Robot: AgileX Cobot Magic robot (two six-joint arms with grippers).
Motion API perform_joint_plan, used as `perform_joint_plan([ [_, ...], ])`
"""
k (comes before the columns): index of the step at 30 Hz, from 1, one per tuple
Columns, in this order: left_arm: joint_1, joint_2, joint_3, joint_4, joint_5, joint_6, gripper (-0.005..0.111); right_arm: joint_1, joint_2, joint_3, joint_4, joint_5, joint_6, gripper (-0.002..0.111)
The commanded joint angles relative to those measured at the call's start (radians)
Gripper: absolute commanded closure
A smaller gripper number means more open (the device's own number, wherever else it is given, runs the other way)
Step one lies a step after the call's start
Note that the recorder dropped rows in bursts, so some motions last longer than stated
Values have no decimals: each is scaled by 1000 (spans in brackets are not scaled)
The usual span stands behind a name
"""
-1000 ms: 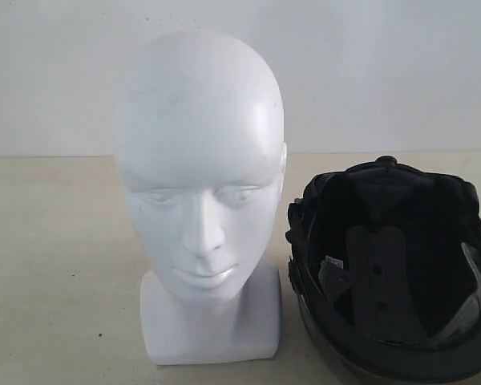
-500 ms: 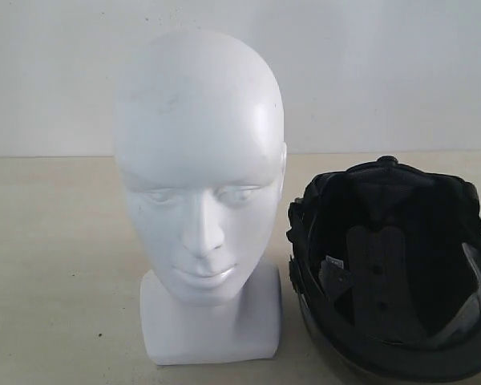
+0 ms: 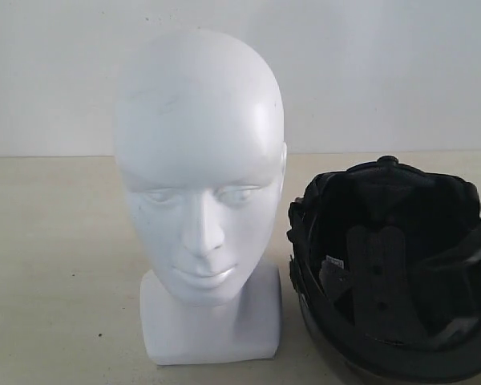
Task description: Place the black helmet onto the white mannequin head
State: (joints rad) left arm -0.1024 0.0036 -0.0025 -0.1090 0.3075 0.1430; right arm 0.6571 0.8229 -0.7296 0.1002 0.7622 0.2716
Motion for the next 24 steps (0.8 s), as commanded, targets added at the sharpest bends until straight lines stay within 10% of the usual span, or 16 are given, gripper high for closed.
perform_joint_plan([
  [1,2,-4,2,-6,-4,2,102,42,65,-11,94,-49,-108,108],
  [9,2,-4,2,-6,-4,2,102,42,213,-11,93,-307,-214,104],
  [16,2,-4,2,-6,-4,2,102,42,363,-11,93,-388,-219,40],
  [24,2,-4,2,-6,-4,2,102,42,479,-11,66,-436,-219,41],
])
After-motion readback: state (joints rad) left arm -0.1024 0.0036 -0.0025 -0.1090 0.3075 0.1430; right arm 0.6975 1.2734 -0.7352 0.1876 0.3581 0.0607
